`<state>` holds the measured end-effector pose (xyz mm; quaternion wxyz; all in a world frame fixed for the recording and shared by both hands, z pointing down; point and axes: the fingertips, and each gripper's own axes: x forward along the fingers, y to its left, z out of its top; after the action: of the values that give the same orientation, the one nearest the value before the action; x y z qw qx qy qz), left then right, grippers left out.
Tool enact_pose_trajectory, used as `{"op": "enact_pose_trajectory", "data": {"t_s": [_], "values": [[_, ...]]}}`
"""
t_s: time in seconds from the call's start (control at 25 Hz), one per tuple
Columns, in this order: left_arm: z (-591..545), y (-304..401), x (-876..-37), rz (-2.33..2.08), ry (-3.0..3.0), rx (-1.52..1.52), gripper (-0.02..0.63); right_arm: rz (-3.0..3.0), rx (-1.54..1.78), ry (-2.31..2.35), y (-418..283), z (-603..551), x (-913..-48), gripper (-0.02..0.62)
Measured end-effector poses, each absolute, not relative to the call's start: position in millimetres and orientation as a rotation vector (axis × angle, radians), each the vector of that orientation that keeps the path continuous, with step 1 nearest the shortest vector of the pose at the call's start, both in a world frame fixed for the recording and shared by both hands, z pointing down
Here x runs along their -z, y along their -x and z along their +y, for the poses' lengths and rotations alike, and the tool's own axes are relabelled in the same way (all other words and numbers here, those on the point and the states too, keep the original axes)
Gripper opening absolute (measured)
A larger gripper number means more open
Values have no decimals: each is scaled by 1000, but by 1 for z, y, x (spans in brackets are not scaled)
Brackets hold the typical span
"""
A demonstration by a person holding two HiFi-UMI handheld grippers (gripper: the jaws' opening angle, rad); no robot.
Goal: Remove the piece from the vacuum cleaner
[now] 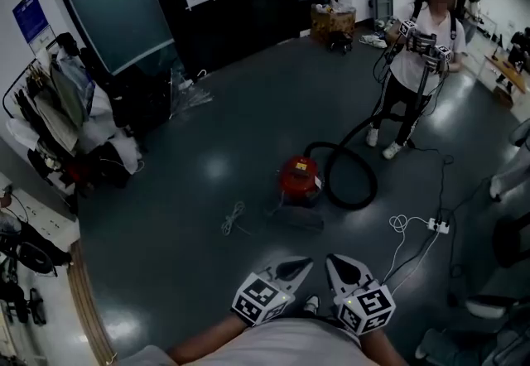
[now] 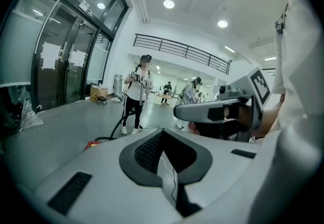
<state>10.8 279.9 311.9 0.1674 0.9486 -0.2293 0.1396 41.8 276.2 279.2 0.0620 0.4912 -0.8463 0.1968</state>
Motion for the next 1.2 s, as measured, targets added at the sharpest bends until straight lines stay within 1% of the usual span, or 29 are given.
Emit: {"op": "enact_pose_trajectory", "data": {"t_s": [0.4, 0.8, 1.2], "values": [[269, -7, -328, -729, -2652, -424, 6, -2595, -550, -1387, -51, 270, -290, 17], [251, -17, -343, -864, -2573, -413, 6, -2601, -573, -1328, -80, 250, -311, 17], [201, 0, -355, -930, -2543, -413, 6, -2569, -607, -1284, -75, 205, -340, 17]]}}
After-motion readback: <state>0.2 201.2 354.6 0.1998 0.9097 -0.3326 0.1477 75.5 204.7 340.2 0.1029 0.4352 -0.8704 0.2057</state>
